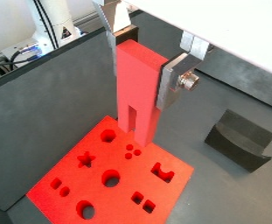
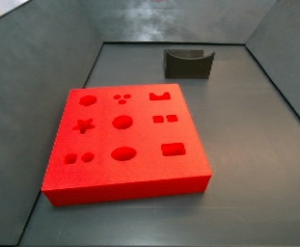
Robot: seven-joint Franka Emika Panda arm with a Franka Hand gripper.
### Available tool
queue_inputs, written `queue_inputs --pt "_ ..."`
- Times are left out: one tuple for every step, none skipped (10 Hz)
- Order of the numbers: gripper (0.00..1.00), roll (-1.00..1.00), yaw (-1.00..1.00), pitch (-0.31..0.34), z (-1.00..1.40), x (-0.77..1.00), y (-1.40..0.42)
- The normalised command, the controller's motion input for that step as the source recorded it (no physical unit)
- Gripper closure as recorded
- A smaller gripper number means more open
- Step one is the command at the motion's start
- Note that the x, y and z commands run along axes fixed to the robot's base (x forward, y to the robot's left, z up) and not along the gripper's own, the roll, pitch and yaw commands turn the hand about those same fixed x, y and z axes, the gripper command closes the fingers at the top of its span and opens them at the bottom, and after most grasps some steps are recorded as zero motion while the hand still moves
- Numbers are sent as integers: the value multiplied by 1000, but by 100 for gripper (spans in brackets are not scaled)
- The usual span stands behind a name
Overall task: Pick up the double-square object. Move up. Move to above the board. Insert the double-square object.
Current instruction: Insert the double-square object.
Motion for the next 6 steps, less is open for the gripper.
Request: queue_inputs --pt "100 -1 0 0 -37 0 0" --pt "100 -66 0 -141 -329 0 -89" --pt "100 -66 140 -97 -454 371 -100" --pt "100 -57 137 -153 -486 237 -123" --pt "100 -33 94 -120 -557 243 -23" --pt "100 17 83 -67 -603 63 0"
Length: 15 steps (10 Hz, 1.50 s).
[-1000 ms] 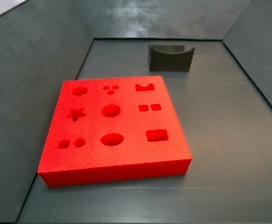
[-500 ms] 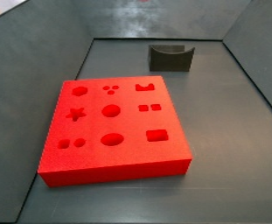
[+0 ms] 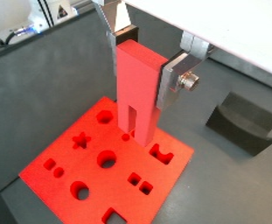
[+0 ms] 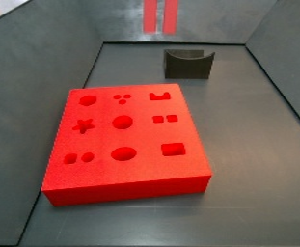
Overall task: Pick up the double-square object. Move up. Move to above the board. Insert the double-square object.
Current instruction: Insert the double-square object.
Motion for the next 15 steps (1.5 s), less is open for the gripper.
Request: queue_inputs --pt "100 20 86 -30 -680 109 0" --pt "100 46 63 -30 -694 111 0" --pt "100 74 51 0 -717 189 0" --pt "100 126 31 0 -714 137 -17" --pt "100 141 29 0 -703 123 -3" --pt "100 84 46 0 -629 89 0" --pt "100 79 31 0 -617 40 0" --pt "100 91 23 0 -611 66 0" --pt "100 0 37 0 -311 0 0" --pt "100 0 80 3 -337 0 0" --pt "100 0 229 -63 -671 31 -77" --pt "100 -44 320 -111 -660 43 0" --pt "100 -103 329 -76 -477 46 0" --pt "100 0 91 -59 -137 0 -31" --pt "100 -3 531 -47 -491 120 -114"
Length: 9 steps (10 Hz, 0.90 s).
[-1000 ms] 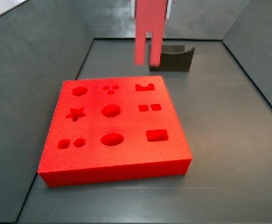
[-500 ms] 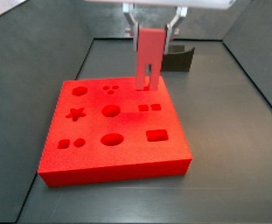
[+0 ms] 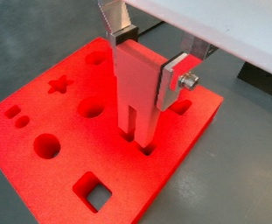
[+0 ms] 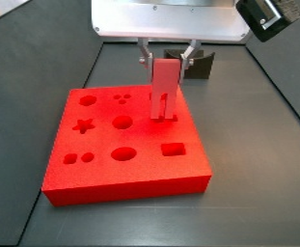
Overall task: Pick up the double-square object. Move up. Move to above the board. Insert the double-square object.
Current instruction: Insert the double-square object.
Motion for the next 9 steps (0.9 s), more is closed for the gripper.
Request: queue_inputs --pt "100 -27 563 -67 -266 3 0" --pt "100 7 0 0 0 0 0" --pt "100 0 14 -13 -300 0 0" --pt "100 14 0 -60 -340 129 0" --pt "100 29 -9 -111 -389 206 0" --pt "100 41 -100 -101 -437 263 6" --pt "100 51 -111 -111 -460 217 11" --pt "100 0 -57 -57 -423 140 54" --pt "100 90 -69 -123 -689 0 0"
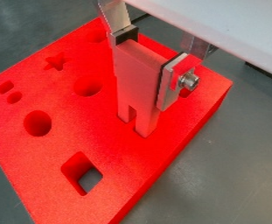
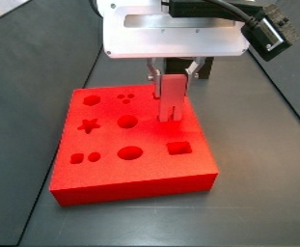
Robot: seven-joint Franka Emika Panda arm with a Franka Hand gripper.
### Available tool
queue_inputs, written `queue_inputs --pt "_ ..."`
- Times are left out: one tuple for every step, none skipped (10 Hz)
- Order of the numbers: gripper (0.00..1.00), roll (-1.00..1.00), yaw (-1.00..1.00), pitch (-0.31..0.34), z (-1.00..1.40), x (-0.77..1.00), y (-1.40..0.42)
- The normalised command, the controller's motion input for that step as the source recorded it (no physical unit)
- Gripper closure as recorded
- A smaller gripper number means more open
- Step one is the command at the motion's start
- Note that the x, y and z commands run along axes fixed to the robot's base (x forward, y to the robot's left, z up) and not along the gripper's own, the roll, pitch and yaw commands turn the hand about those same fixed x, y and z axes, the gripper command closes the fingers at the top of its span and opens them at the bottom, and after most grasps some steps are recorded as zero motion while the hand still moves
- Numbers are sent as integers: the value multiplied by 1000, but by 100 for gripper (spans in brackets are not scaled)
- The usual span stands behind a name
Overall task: Pick up the double-square object. Move up. Move to above the board. Insert the double-square object.
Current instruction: Insert the double-square object.
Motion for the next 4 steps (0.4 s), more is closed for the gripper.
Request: queue_inputs --pt "100 150 -114 -227 -766 -114 -220" --pt "100 341 -63 -264 -397 -329 -334" --pt "100 10 0 0 0 0 0" --pt "100 0 0 0 0 0 0"
